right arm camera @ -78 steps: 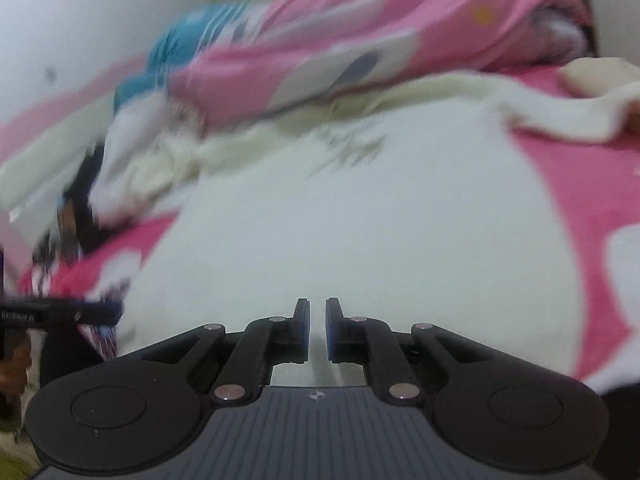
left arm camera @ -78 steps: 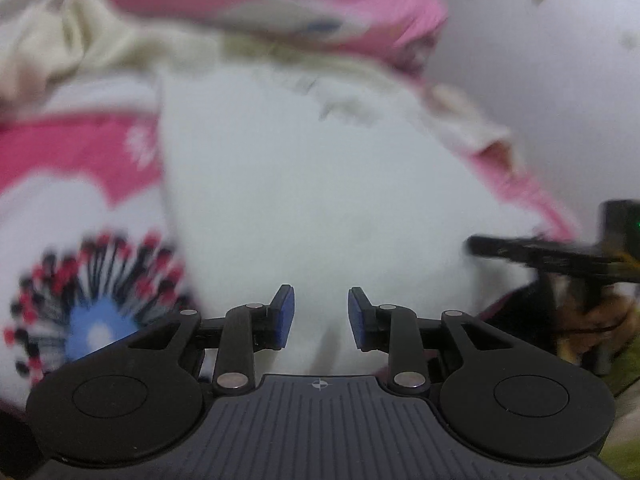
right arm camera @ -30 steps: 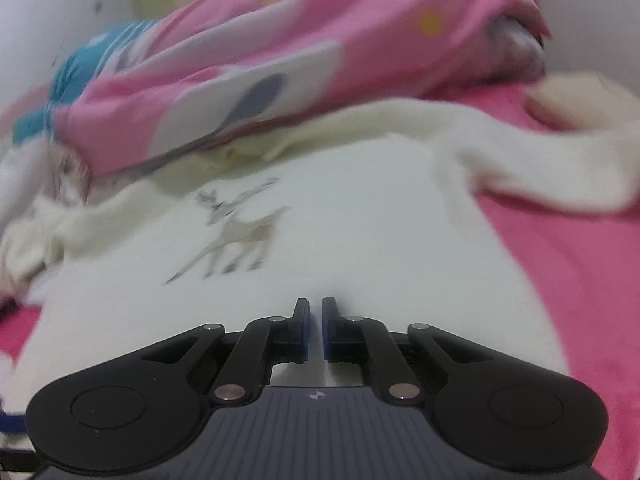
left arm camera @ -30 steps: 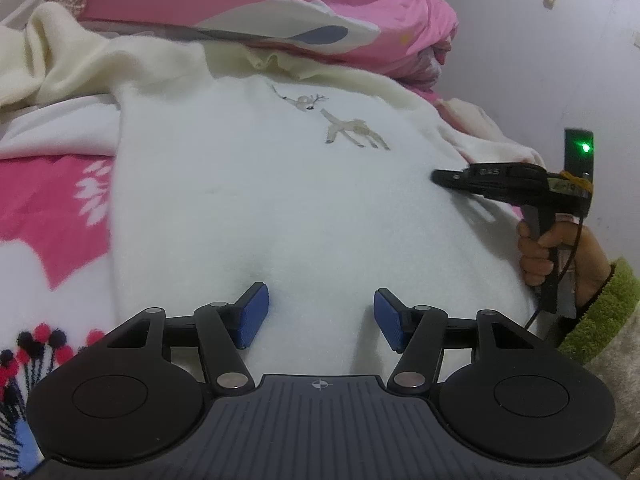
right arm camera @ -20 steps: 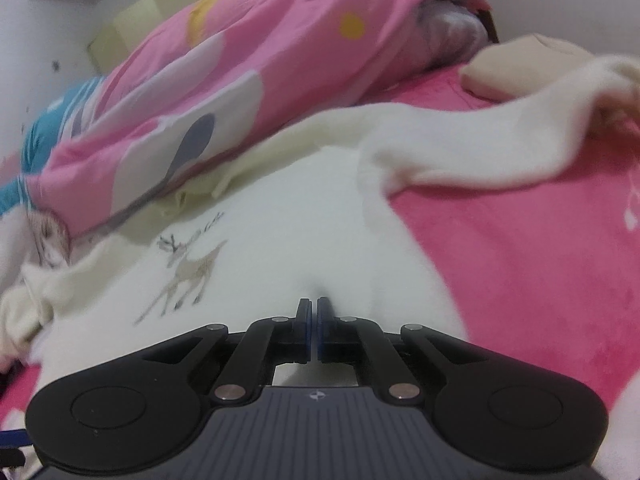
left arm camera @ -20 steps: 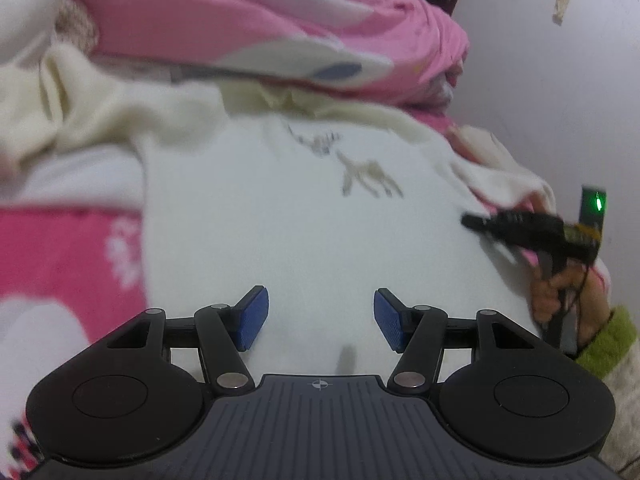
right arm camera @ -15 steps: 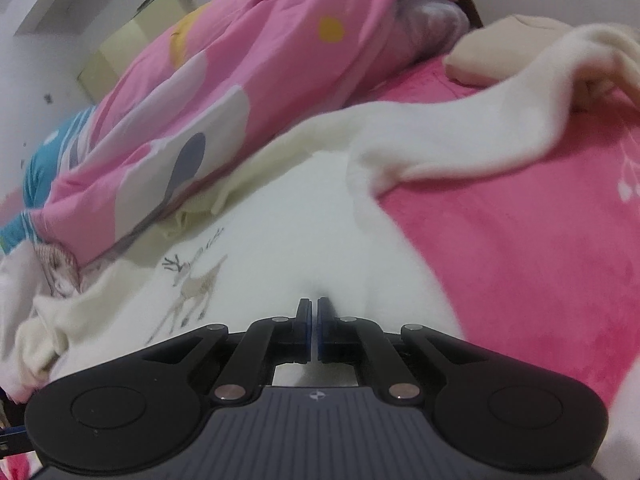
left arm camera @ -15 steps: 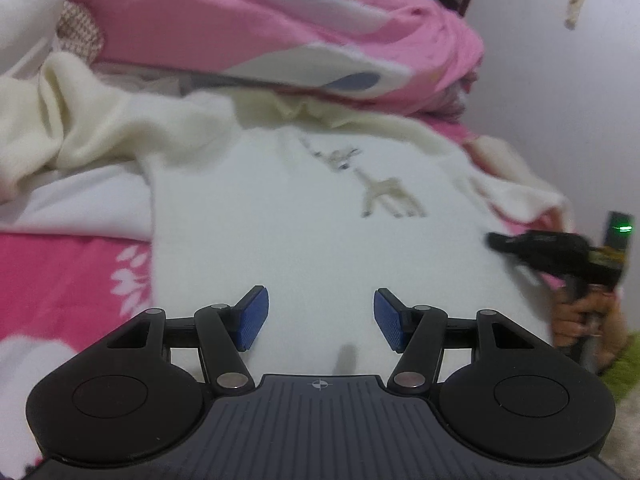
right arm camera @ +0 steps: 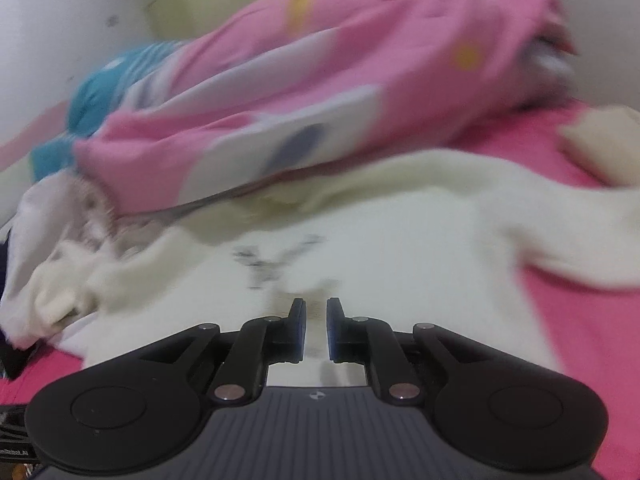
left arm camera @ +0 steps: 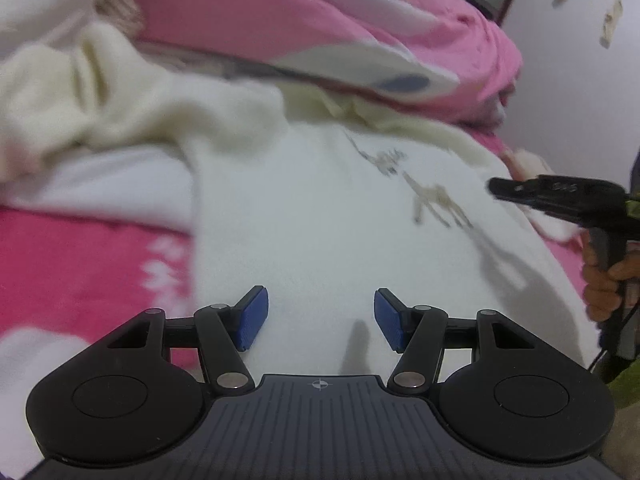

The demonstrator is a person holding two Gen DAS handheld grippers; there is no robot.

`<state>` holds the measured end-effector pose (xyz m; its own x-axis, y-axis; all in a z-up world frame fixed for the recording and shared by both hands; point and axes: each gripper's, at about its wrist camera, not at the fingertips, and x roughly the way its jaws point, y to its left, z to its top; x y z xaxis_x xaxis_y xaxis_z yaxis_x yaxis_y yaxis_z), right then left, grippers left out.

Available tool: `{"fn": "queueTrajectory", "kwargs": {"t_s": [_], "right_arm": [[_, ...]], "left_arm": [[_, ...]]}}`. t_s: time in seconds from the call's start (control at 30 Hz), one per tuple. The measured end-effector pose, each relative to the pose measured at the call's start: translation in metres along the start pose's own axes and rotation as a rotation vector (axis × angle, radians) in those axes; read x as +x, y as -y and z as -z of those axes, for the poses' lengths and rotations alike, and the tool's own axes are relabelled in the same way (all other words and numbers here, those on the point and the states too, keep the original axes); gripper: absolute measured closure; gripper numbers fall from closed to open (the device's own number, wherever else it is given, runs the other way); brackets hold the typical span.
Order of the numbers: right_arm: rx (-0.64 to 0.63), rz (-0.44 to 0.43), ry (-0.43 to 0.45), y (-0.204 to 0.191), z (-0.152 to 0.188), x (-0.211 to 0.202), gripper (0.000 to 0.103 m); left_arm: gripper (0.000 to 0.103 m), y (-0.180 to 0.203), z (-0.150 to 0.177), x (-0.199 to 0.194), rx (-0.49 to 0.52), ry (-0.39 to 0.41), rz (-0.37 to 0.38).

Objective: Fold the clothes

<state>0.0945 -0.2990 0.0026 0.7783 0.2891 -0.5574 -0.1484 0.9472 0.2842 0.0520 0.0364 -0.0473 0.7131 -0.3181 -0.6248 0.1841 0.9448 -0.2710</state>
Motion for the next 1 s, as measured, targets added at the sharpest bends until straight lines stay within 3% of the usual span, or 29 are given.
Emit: {"fn": "queueTrajectory", "kwargs": {"t_s": [0.13, 0.27, 0.5, 0.83, 1.0], "right_arm": [[-0.085, -0.062, -0.042, -0.037, 0.010, 0.038, 0.092], [-0.127, -0.011, -0.097, -0.045, 0.027, 0.074, 0.093], [-0.115, -0.018, -0.080, -0.040, 0.036, 0.075, 0.092], [-0.129, -0.008, -0.078, -0.043, 0.037, 0.079, 0.092], [-0.131, -0.007, -0.078, -0.043, 0.038, 0.079, 0.092]], "left_arm": [[0.044, -0.023, -0.013, -0.016, -0.006, 0.081, -0.121], [0.044, -0.048, -0.025, -0.029, -0.014, 0.162, -0.252], [0.043, -0.087, -0.043, -0.046, -0.017, 0.276, -0.452], [0.043, -0.097, -0.049, -0.019, 0.042, 0.227, -0.500], [0.042, -0.068, -0.049, -0.032, 0.068, 0.311, -0.445]]}}
